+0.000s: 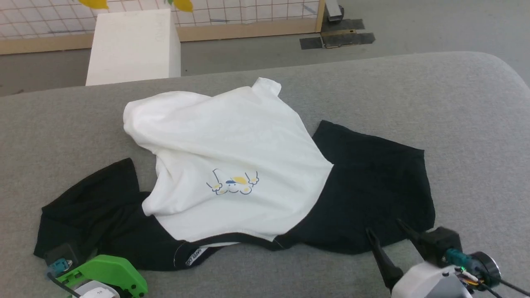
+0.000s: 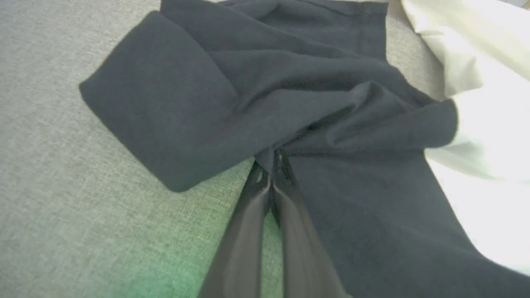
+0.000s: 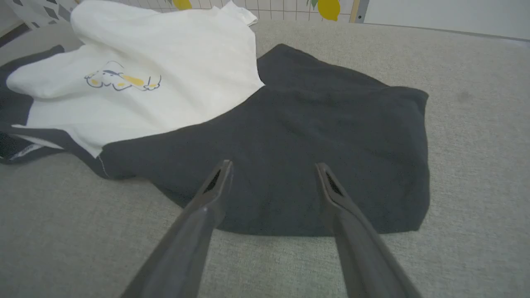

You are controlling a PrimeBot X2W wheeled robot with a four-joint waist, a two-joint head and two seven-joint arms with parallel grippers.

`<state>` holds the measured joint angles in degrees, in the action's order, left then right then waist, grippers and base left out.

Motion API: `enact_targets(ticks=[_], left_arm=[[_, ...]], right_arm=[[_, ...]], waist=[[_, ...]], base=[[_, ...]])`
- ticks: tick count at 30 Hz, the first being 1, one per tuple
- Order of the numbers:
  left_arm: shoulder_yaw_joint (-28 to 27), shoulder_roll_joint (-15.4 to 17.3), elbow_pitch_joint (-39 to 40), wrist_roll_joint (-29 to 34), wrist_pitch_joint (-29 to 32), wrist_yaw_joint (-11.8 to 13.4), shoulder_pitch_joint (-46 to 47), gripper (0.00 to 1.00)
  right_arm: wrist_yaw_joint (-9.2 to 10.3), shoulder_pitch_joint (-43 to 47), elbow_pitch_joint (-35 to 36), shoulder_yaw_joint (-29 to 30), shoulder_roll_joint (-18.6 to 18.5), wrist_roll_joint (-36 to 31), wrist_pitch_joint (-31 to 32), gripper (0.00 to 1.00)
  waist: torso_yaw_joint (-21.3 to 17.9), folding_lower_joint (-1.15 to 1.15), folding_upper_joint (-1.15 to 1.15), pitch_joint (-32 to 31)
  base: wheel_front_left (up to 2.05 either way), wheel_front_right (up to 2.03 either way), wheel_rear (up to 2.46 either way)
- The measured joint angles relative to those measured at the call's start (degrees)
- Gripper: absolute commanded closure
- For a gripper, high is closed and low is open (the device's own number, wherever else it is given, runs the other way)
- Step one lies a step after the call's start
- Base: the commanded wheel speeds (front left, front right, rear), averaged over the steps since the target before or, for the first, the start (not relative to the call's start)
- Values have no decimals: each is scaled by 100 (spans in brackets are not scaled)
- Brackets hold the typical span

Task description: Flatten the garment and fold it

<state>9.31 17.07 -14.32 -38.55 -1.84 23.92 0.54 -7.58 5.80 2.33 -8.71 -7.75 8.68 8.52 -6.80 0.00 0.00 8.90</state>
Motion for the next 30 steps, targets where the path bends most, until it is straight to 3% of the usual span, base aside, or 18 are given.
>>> enact_targets(ticks=[6,12,21,22,23,30], left_arm=[[69,0,86,-38,52,-16,-34,100],[187,-43,109,-40,74,-69,30,100],[286,-107,77,-40,24,-151,186,100],[294,-109,78,-40,24,-152,193,100],[303,-111,75,-40,24,-162,202,100],[394,-151,107,-44,7,-220,213,100]], right_arm=[[0,23,-311,-308,-348,-698,194,0],[-1,-244,-843,-543,-504,-971,331,0],[0,-816,-1506,-506,-368,-1047,211,0],[0,-878,-1594,-479,-330,-959,205,44],[-1,-930,-1660,-435,-280,-879,201,100],[-1,-870,-1618,49,-2,-402,148,100]], waist=[[169,0,0,5],[303,0,0,90],[494,0,0,255],[510,0,0,263],[524,0,0,265],[547,0,0,99]], base=[[0,0,0],[0,0,0],[0,0,0],[0,0,0],[0,0,0],[0,0,0]])
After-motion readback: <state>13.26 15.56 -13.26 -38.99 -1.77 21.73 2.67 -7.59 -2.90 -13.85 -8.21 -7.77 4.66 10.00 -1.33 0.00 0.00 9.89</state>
